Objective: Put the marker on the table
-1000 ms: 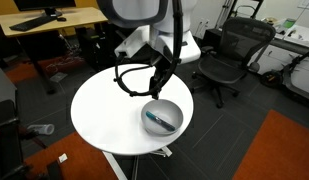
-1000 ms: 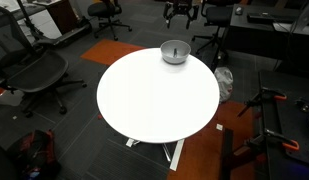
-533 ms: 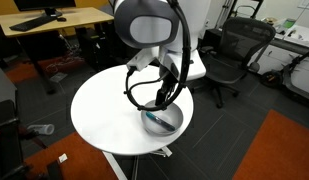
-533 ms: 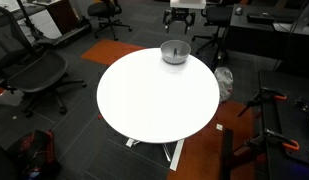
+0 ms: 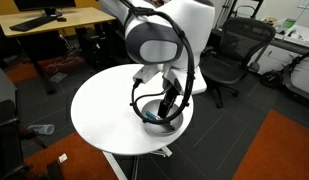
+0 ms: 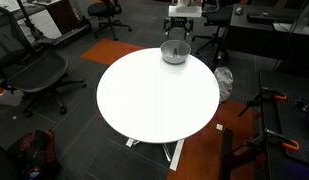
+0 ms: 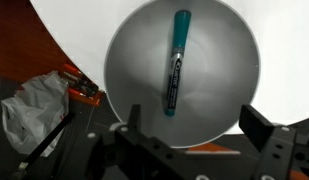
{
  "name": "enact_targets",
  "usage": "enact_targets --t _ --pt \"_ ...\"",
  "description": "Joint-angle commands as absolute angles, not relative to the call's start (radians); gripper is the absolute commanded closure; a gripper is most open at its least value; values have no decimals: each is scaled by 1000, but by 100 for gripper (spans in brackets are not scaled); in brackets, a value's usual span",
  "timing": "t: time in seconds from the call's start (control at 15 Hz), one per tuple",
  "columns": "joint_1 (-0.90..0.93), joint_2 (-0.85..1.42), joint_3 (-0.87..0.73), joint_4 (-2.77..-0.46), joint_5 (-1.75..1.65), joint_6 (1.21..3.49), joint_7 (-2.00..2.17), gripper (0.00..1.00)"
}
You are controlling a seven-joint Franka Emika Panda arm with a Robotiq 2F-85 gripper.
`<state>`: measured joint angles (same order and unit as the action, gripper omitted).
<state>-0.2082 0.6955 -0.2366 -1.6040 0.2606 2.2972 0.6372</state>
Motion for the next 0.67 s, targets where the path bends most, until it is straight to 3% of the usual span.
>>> enact_targets --t 0.0,0.6 --pt "-216 752 -241 -1537 261 2268 672 0" --pt "-218 840 -237 -1465 261 2242 677 0"
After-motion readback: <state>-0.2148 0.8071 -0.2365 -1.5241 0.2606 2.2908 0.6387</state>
